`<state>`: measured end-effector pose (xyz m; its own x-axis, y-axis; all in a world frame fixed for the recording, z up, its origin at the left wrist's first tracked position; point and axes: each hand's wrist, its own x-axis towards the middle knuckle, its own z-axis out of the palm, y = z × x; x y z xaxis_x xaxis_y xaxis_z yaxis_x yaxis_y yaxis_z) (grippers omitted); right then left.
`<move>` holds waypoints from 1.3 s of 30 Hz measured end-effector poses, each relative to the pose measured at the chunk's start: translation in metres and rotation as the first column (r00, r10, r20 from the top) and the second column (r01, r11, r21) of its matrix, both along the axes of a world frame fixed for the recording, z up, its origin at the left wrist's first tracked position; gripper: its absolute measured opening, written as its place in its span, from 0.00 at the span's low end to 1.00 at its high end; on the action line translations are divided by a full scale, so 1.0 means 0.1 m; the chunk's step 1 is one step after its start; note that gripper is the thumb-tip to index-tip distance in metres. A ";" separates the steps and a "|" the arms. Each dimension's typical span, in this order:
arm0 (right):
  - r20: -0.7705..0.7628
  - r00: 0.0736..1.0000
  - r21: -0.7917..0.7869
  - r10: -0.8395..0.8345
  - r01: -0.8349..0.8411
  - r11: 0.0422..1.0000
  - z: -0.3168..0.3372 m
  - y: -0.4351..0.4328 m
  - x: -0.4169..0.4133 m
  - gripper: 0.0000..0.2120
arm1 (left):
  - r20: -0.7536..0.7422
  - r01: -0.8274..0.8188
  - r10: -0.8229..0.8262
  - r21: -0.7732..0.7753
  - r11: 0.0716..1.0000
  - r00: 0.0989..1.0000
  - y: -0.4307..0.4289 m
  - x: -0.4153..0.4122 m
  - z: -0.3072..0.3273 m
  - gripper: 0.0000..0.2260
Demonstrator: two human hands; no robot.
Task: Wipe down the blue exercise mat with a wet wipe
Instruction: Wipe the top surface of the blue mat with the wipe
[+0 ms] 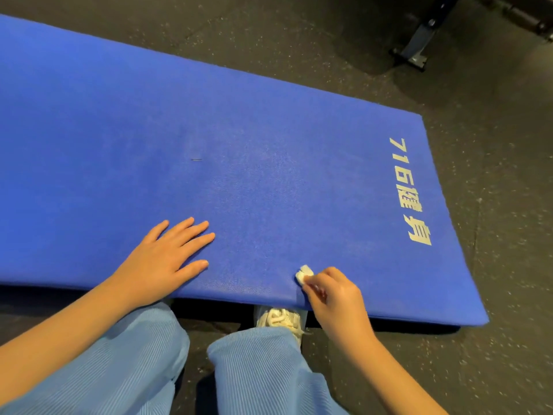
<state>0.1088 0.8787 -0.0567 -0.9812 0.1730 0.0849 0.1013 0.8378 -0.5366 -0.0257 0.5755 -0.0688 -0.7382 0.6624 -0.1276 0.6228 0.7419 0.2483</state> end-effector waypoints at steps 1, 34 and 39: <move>0.019 1.000 0.018 -0.001 0.001 1.000 0.00 0.05 -0.06 0.12 | 0.005 -0.005 0.005 0.009 1.000 1.000 0.00 0.00 -0.01 0.31; 0.086 0.995 0.052 0.050 -0.055 0.997 -0.17 -0.28 -1.17 0.14 | 0.013 0.014 -0.013 -0.063 0.998 1.000 -0.02 0.03 0.01 0.27; 0.136 0.948 0.201 -0.287 0.257 0.945 -0.28 0.17 -1.64 0.16 | 0.016 0.044 -0.044 -0.007 0.999 0.999 -0.02 -0.08 0.04 0.27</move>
<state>-0.0550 0.8954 -0.0849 -0.9018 0.4318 -0.0167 0.4115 0.8464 -0.3379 -0.0339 0.5740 -0.0644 -0.7063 0.6932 -0.1440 0.6509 0.7158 0.2530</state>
